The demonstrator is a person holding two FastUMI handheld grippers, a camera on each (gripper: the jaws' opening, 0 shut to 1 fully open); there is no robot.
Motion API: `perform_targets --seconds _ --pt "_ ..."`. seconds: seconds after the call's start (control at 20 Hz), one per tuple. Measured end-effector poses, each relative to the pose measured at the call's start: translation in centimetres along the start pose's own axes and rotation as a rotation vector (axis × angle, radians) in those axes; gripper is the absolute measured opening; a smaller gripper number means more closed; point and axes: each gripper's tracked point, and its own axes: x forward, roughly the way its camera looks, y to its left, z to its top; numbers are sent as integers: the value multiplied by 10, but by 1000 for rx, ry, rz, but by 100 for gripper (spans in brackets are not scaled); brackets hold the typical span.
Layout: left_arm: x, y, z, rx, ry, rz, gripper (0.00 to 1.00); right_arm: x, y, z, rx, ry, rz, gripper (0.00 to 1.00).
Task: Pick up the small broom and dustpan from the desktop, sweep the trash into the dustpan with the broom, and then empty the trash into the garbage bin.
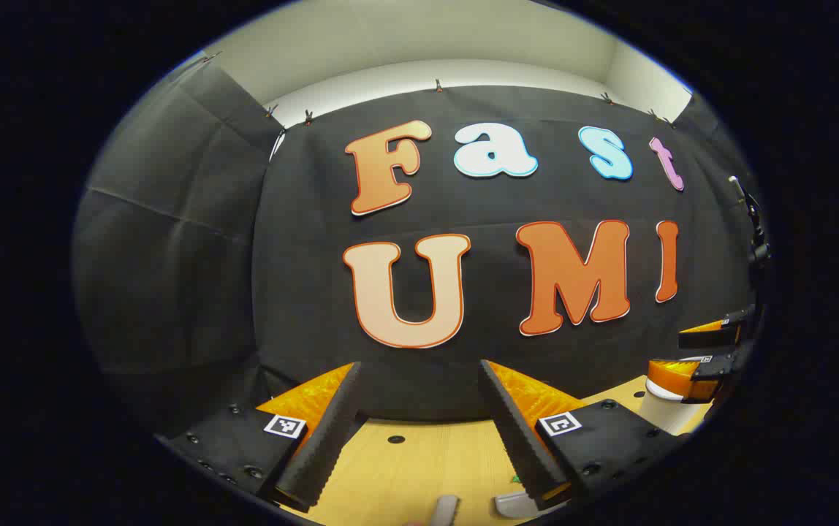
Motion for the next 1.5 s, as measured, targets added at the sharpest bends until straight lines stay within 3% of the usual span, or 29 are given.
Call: perform_targets --seconds 0.1,0.45,0.65,1.05,1.5 --pt "13 0 -13 -22 12 -67 100 9 11 3 -7 1 -44 100" --pt "47 34 -44 -52 38 -126 100 19 41 -4 -5 38 -172 100" --pt "53 37 -51 -57 41 -142 100 13 44 -2 -13 50 -201 100" --pt "55 20 -50 -58 51 -133 100 19 37 -1 7 53 -158 99" --pt "57 1 -111 -112 260 -144 100 17 36 -43 132 188 -101 99"
